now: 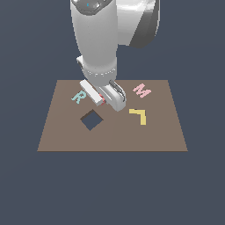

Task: Insert a designated object into the corresponding slot on a board.

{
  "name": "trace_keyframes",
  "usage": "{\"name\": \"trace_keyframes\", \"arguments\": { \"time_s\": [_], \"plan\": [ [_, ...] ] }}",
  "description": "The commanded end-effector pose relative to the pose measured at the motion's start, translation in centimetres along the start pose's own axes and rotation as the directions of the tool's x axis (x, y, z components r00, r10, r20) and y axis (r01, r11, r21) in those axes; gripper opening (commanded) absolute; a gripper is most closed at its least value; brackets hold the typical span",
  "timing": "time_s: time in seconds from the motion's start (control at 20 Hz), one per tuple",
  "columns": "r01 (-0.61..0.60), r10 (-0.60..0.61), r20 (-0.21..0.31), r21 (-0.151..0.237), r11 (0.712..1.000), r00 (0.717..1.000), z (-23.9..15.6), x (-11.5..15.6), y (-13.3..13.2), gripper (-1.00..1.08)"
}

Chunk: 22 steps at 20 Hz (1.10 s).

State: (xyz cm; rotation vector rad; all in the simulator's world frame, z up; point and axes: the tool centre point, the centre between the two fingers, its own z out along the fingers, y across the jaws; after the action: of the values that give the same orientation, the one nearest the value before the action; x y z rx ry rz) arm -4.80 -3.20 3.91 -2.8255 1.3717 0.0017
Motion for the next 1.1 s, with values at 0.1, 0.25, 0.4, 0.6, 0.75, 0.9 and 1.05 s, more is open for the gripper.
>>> {"name": "trace_keyframes", "arguments": {
  "time_s": [0.1, 0.25, 0.4, 0.6, 0.75, 0.9, 1.05],
  "plan": [
    [0.062, -0.062, 0.000, 0.000, 0.998, 0.998, -0.1, -1.6, 0.6, -1.00],
    [0.084, -0.084, 0.000, 0.000, 0.996, 0.996, -0.1, -2.2, 0.8, -1.00],
    [0.093, -0.093, 0.000, 0.000, 0.996, 0.996, -0.1, -2.4, 1.0, -1.00],
    [0.091, -0.091, 0.000, 0.000, 0.996, 0.996, 0.1, -2.4, 0.9, -1.00],
    [0.093, -0.093, 0.000, 0.000, 0.996, 0.996, 0.8, -2.4, 1.0, -1.00],
    [0.093, -0.093, 0.000, 0.000, 0.996, 0.996, 0.9, -2.4, 1.0, 1.00],
    [0.093, -0.093, 0.000, 0.000, 0.996, 0.996, 0.9, -2.4, 1.0, 1.00]
  ]
}}
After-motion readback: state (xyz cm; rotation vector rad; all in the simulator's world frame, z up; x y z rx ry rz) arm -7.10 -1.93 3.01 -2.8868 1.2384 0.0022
